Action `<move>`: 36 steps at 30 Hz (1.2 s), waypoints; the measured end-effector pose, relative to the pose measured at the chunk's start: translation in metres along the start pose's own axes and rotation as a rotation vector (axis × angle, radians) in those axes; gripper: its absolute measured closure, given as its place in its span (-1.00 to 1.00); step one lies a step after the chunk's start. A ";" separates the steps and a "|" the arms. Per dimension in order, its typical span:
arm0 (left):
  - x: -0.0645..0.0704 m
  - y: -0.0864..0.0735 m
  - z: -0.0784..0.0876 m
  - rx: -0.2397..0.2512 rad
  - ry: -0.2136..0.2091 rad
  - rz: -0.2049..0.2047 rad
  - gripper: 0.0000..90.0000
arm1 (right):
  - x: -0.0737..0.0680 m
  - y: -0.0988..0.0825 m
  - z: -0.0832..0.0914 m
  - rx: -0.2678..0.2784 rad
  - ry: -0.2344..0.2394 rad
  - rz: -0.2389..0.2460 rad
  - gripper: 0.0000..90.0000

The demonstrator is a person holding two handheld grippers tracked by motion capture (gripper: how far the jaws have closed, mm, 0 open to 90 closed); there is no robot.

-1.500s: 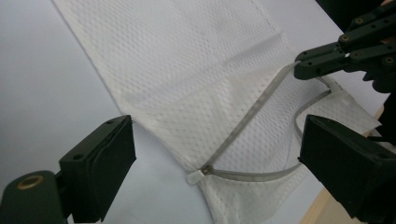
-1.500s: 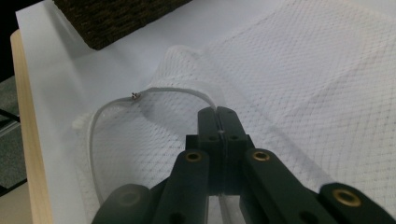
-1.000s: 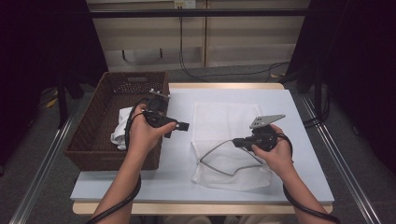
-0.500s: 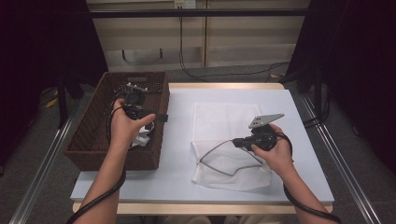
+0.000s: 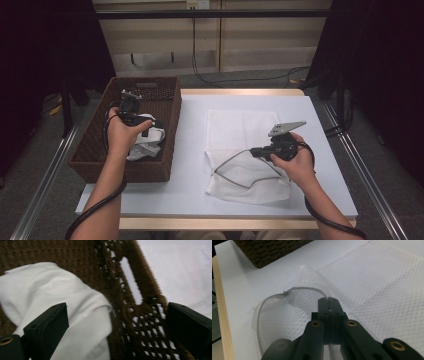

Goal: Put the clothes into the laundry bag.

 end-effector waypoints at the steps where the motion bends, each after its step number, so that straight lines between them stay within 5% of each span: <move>1: -0.004 0.000 -0.001 -0.012 0.006 -0.017 -0.89 | 0.000 0.000 0.000 -0.001 -0.002 -0.001 1.00; 16: -0.038 -0.001 -0.028 -0.050 0.090 0.040 -0.89 | 0.003 -0.002 -0.003 -0.010 0.000 -0.011 1.00; 23: -0.053 -0.011 -0.048 -0.118 0.107 0.064 -0.93 | 0.004 -0.003 -0.004 -0.016 -0.004 -0.014 1.00; 31: -0.058 -0.021 -0.063 -0.153 0.099 0.096 -1.00 | 0.003 -0.004 -0.003 -0.015 -0.003 -0.017 1.00; 36: -0.057 -0.028 -0.073 -0.172 0.103 0.074 -1.00 | 0.002 -0.005 -0.003 -0.014 -0.002 -0.016 1.00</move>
Point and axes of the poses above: each handheld gripper's, and its own axes: z roughly backward along the jaws, y roughly out of its top, x roughly to its right, the point moved 3 cm from there along -z, roughly forward along the jaws, and after that the axes turned 8 degrees about y, right-handed, at the moved point
